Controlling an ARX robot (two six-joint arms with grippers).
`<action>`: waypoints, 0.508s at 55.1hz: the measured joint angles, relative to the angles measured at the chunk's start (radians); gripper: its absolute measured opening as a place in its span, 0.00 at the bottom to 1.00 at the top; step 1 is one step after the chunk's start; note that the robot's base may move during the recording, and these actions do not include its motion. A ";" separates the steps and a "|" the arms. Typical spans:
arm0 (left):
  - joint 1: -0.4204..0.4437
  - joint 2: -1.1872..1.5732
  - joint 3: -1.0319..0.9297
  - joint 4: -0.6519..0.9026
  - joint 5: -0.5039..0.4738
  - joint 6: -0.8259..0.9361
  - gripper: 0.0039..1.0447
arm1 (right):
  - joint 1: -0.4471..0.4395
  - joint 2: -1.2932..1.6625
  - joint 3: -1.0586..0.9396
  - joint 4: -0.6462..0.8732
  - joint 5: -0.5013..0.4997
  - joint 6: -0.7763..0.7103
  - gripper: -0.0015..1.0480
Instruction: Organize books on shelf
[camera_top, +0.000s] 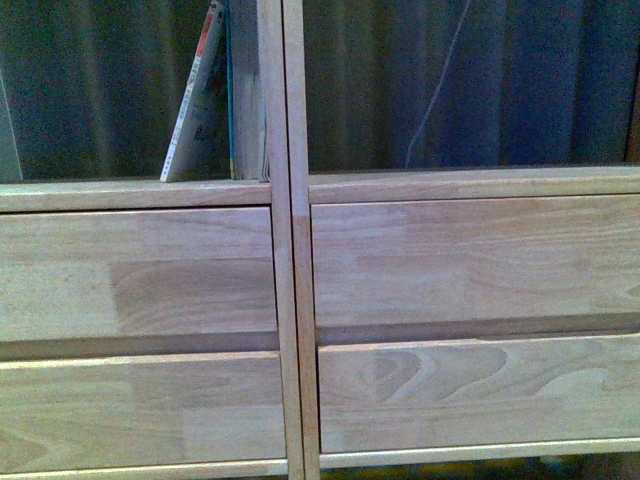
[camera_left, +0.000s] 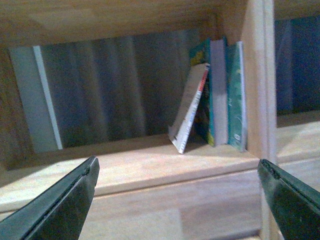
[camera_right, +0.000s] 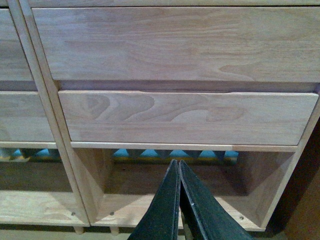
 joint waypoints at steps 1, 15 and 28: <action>0.006 -0.018 -0.011 -0.009 0.008 -0.007 0.93 | 0.000 0.000 0.000 0.000 0.000 0.000 0.03; -0.036 -0.304 -0.097 -0.572 -0.228 -0.021 0.62 | 0.000 -0.001 0.000 0.000 -0.001 0.000 0.03; -0.179 -0.387 -0.232 -0.546 -0.361 -0.021 0.24 | 0.000 -0.001 0.000 0.000 -0.001 0.000 0.03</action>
